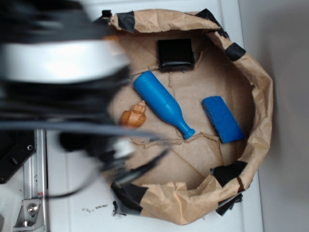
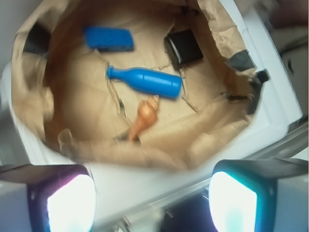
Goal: Grab the shell.
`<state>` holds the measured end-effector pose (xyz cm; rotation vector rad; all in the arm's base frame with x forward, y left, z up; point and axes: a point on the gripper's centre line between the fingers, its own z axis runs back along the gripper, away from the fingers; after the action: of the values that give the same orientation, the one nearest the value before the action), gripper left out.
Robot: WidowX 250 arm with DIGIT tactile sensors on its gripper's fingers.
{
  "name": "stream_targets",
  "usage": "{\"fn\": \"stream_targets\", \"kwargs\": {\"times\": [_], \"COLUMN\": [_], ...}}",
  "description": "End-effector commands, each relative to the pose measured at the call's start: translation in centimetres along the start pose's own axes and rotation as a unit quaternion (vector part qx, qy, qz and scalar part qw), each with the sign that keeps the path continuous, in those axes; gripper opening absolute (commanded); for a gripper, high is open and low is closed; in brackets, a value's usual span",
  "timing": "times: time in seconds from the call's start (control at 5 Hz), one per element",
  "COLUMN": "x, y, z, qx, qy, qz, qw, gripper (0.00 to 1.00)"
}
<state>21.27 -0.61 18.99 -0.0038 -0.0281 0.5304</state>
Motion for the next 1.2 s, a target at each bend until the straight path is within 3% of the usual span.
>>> {"fn": "stream_targets", "kwargs": {"times": [0.0,0.4,0.6,0.8,1.0], "x": [3.1,1.4,1.4,1.0,1.5], "y": [0.6,1.8,0.6,0.1,-0.5], "z": [-9.2,-16.0,-18.1,-18.9,-15.8], "qx": [-0.012,-0.001,0.002,0.024,-0.001], "qy": [0.024,0.029,0.035,0.029,0.033], "qz": [0.076,0.047,0.017,0.016,-0.028], "qw": [0.997,0.998,0.999,0.999,0.999], "gripper": [1.00,1.00,1.00,0.00,0.00]}}
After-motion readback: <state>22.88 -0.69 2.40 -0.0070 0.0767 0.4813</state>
